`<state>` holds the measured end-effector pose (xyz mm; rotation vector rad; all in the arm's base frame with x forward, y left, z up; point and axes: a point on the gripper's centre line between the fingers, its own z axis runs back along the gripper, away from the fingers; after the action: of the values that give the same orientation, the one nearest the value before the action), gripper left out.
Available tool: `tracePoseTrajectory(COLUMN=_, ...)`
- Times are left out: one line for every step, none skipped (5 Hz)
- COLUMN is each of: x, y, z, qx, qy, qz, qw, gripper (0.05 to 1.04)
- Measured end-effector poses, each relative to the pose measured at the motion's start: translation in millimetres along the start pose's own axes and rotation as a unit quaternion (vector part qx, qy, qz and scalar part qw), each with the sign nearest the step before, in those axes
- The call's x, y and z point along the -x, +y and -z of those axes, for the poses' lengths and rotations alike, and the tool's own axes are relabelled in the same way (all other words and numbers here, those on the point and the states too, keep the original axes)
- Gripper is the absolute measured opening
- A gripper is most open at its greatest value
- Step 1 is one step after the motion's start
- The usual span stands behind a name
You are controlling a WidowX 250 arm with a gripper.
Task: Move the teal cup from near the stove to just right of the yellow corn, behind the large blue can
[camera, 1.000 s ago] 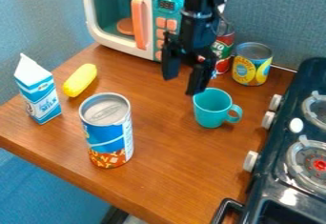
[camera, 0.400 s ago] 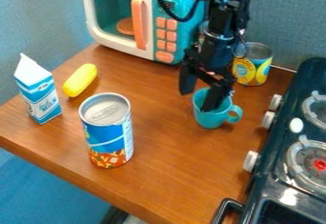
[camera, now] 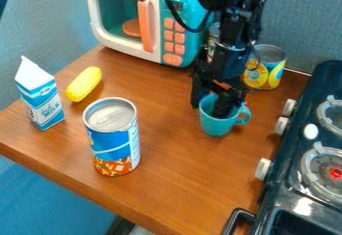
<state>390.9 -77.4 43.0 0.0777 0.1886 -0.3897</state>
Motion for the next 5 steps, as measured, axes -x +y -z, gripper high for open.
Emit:
tracePoseTrajectory(x=-1.5, y=3.2, z=-4.2, qx=0.016, qy=-0.006, qz=-0.006, qw=0.9998, gripper=0.370)
tracePoseTrajectory(x=1.9, y=14.1, z=-3.2, qx=0.024, qy=-0.003, qz=-0.022, qw=0.9995, gripper=0.163)
tracePoseTrajectory(x=2.8, y=14.4, z=-4.4, qx=0.036, qy=-0.004, qz=-0.028, qw=0.9990, gripper=0.089)
tracePoseTrajectory(x=9.2, y=21.9, z=-19.6, qx=0.051, qy=-0.027, qz=-0.040, qw=0.9975, gripper=0.086)
tracePoseTrajectory(x=20.8, y=30.2, z=-32.9, qx=0.050, qy=-0.060, qz=-0.058, qw=0.9953, gripper=0.086)
